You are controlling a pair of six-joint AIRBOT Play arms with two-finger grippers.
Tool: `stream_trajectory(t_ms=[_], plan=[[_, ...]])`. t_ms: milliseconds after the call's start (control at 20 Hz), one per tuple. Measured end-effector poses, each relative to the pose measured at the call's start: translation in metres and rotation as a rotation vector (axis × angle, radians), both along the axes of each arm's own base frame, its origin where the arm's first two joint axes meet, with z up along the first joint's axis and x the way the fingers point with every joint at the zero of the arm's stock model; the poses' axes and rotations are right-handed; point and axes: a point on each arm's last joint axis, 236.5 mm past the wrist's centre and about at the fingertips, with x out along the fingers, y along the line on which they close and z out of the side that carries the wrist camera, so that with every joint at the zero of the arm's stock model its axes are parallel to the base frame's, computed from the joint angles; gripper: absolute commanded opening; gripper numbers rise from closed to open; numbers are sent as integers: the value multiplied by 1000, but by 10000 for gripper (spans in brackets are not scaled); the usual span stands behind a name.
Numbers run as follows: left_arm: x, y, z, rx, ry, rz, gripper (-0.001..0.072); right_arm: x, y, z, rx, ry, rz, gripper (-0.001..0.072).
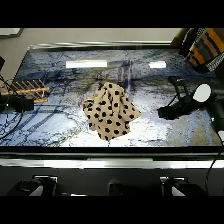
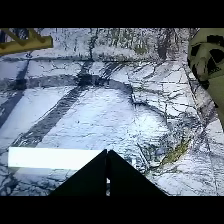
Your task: Fold the clothes and pants, and hang the long-sleeved shirts on hangers.
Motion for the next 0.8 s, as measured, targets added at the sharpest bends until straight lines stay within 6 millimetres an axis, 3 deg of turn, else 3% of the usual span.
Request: stream_trajectory(t_ms=[200, 250, 350, 400, 600, 800], plan=[[0, 0, 0, 0, 0, 0, 33, 0, 0, 0, 0, 0, 0, 19], [0, 0, 0, 0, 0, -1, 133, 0, 0, 0, 0, 0, 0, 19], [1, 0, -1, 0, 3, -1, 576, 0, 0, 0, 0, 0, 0, 19], [1, 0, -2, 0, 6, -1, 678, 0, 0, 0, 0, 0, 0, 19], [13, -4, -21, -56, 28, 47, 677, 0, 0, 0, 0, 0, 0, 19], [55, -41, -78, -298, 65, 63, 677, 0, 0, 0, 0, 0, 0, 19]])
